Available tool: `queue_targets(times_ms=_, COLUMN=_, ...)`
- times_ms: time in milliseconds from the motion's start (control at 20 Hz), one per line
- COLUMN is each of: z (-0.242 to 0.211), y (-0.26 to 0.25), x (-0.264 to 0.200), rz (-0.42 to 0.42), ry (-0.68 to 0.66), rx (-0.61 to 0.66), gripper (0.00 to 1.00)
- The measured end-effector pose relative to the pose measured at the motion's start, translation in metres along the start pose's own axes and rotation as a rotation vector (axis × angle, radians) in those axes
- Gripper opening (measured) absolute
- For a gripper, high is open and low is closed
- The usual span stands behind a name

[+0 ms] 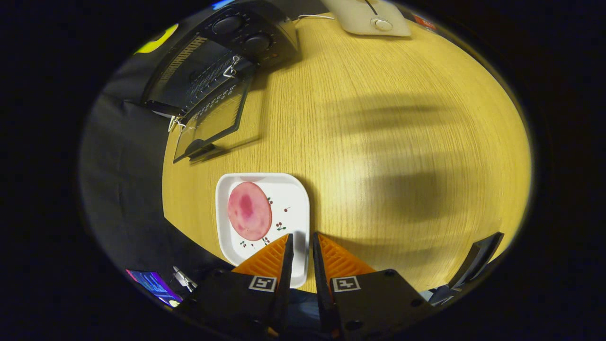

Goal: Open the toaster oven, put the food inside, and close the toaster oven door.

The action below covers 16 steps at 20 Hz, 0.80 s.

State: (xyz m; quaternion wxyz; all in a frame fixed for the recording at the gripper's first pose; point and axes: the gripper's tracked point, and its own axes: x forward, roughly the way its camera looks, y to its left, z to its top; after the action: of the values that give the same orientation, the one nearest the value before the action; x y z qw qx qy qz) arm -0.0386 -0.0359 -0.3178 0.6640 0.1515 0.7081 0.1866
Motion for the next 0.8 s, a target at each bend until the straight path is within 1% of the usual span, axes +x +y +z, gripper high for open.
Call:
queue_targets(times_ms=50, z=0.000, y=-0.006, x=0.006, rz=-0.025, ry=0.000, rx=-0.001, gripper=0.29)
queue_targets(times_ms=100, z=0.001, y=-0.002, x=0.000, rz=-0.015, ry=-0.001, rx=0.022, gripper=0.28)
queue_targets(times_ms=150, z=-0.002, y=-0.006, x=0.013, rz=-0.002, ry=0.008, rx=0.018, gripper=0.06)
queue_targets(times_ms=200, z=-0.002, y=-0.004, x=0.005, rz=0.003, ry=0.012, rx=0.006, gripper=0.05)
queue_targets(times_ms=350, z=-0.004, y=-0.003, x=0.005, rz=0.039, ry=0.030, rx=-0.004, gripper=0.02)
queue_targets(times_ms=550, z=0.000, y=-0.002, x=-0.002, rz=0.145, ry=0.035, rx=0.052, gripper=0.02)
queue_targets(times_ms=800, z=0.002, y=-0.003, x=-0.006, rz=0.231, ry=-0.003, rx=0.085, gripper=0.02)
